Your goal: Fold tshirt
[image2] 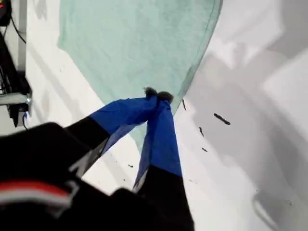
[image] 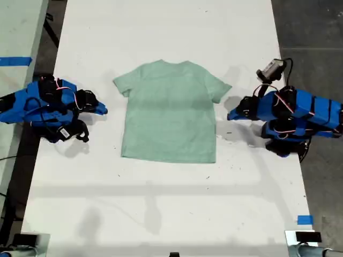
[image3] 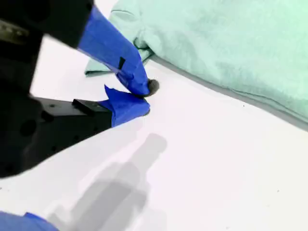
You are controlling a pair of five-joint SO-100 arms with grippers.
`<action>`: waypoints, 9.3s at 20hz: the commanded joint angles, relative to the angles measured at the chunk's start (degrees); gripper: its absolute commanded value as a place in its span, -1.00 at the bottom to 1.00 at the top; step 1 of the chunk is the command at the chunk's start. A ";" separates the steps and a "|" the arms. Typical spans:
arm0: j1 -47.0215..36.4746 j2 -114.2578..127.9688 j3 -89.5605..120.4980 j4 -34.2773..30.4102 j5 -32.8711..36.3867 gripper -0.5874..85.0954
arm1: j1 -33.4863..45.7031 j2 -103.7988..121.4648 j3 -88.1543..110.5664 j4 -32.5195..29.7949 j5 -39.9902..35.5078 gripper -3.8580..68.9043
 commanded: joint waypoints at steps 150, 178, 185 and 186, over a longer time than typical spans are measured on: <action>-16.87 -126.65 -119.79 -2.81 39.55 -0.27 | 1.76 -37.35 -38.50 11.69 -21.53 -0.12; 4.66 -74.88 -58.27 0.44 12.48 -0.31 | -5.45 -61.08 -27.51 -13.62 -21.97 -0.16; 4.13 -69.61 -53.61 -0.62 12.39 -0.33 | -6.33 -74.44 -27.33 -23.03 -20.65 -0.76; 4.04 -69.26 -53.26 -0.62 12.39 -0.33 | -6.50 -75.15 -27.33 -23.55 -20.65 -0.78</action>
